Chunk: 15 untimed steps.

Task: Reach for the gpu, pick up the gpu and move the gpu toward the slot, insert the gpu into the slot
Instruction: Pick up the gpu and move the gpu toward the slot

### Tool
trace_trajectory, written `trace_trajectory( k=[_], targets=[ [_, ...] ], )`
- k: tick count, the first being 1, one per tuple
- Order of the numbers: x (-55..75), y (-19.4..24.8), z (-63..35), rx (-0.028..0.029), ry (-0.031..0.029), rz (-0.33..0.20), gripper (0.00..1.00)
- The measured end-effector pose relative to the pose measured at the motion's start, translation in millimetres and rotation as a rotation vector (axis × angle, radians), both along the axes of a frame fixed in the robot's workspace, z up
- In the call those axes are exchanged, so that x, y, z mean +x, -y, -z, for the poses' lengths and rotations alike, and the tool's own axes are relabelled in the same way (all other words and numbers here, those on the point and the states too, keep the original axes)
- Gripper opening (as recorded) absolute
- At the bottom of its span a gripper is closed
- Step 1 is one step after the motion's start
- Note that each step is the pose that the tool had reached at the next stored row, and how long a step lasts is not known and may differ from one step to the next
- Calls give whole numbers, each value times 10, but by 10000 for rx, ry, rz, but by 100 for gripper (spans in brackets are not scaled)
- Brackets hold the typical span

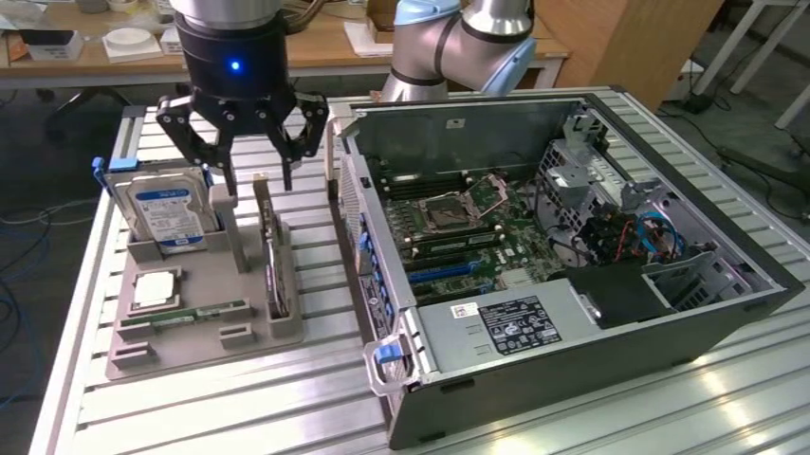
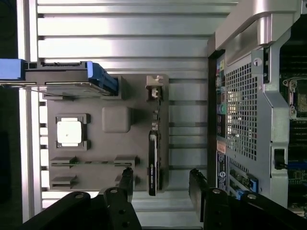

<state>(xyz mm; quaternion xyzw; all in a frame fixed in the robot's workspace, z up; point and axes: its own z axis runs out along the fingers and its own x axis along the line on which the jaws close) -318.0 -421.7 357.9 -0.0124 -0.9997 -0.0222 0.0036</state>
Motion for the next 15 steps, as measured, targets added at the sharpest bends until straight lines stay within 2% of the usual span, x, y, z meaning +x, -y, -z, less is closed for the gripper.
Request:
trace_trajectory(
  k=[12, 13, 15],
  targets=[
    [-1, 8, 218, 1, -45, -3, 59],
    [-3, 9, 289, 1, -44, -1, 59],
    [-3, 9, 326, 0, -45, -1, 59]
  ],
)
